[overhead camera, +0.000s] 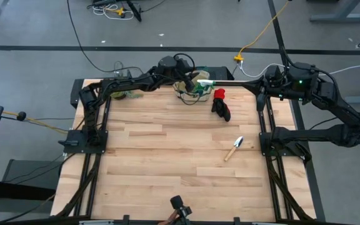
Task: Pick & Place Garden tools in Gardening bag
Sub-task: Put the brown trowel into the white gardening bag
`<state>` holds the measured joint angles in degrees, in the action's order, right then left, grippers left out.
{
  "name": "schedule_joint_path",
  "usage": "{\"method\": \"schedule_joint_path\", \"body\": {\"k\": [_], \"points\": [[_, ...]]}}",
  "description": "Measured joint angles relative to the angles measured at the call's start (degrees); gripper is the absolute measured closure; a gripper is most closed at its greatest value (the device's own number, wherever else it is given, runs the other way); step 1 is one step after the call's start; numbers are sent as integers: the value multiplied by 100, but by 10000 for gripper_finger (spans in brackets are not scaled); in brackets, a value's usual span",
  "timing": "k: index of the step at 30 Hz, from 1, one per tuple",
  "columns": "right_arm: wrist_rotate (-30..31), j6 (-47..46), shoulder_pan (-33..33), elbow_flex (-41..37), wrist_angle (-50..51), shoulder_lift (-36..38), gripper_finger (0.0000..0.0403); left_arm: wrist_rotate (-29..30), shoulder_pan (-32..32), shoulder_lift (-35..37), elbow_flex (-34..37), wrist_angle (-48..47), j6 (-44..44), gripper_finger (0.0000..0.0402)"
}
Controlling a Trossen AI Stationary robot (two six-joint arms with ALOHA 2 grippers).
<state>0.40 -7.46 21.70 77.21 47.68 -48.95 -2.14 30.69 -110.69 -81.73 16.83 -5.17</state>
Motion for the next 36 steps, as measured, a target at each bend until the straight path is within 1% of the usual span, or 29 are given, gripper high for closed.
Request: {"method": "schedule_joint_path", "body": {"k": [4,16,25,31,36], "points": [[0,1,2,0,0,0,403,-1,-3,0,0,-1,2,264],[0,4,2,0,-2,0,403,-1,-25,27,0,-13,45,262],[11,86,-1,0,-7,-1,402,5,-208,516,-7,-198,153,262],[12,90,-1,0,-8,-11,401,151,-350,809,-11,-278,151,262],[15,92,-1,0,-14,-11,401,260,-392,969,-9,-659,109,262]]}}
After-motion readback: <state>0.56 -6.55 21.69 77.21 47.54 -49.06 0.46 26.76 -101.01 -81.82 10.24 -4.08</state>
